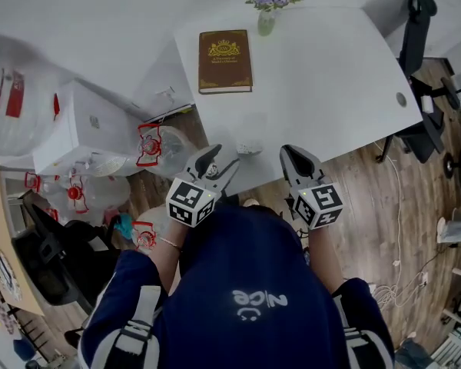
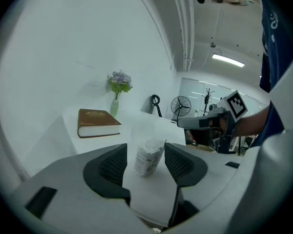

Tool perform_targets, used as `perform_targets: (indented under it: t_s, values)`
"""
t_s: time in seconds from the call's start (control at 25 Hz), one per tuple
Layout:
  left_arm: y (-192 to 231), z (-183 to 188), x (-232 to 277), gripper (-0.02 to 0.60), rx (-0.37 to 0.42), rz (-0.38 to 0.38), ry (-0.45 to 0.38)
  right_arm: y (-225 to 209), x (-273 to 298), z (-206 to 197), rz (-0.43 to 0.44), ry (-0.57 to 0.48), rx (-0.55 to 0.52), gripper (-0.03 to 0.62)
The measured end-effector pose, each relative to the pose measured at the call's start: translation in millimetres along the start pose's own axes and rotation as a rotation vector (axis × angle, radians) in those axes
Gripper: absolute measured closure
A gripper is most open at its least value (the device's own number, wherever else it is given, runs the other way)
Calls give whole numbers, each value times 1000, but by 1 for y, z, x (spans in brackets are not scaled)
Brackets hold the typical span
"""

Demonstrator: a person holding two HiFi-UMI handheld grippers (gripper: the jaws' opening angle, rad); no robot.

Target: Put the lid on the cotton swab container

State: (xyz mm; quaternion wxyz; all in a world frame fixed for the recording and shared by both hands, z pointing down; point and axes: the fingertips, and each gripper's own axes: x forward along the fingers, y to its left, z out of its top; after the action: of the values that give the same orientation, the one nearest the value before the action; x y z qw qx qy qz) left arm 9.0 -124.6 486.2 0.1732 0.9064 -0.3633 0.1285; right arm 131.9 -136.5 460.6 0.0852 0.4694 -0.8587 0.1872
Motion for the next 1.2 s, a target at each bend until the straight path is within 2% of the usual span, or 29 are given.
perform_targets:
  t_s: [0.16,0.36,0.56,0.76,0.88,1.12,1.2]
  values:
    - [2,-15,16,284,71,-111,105,-7,20,15,10,1,3,540]
    - [3,-30,36,279,189,-209,201,-12,46,22,55,52,17,540]
    - [3,-31,54,279,228,-268,225,-18,72,37,129,58,136,540]
    - [1,-36,65,284,283,-301,258,-25,93,40,157,149,62,540]
    - [2,-36,68,327,316,-309,261,-20,104,40,208,203,36,540]
    - [2,-38,69,330,310,-330,254,-2,128,26,365,374,1,540]
    - [1,-38,69,330,304,-335,249,3,131,23,382,418,-61,540]
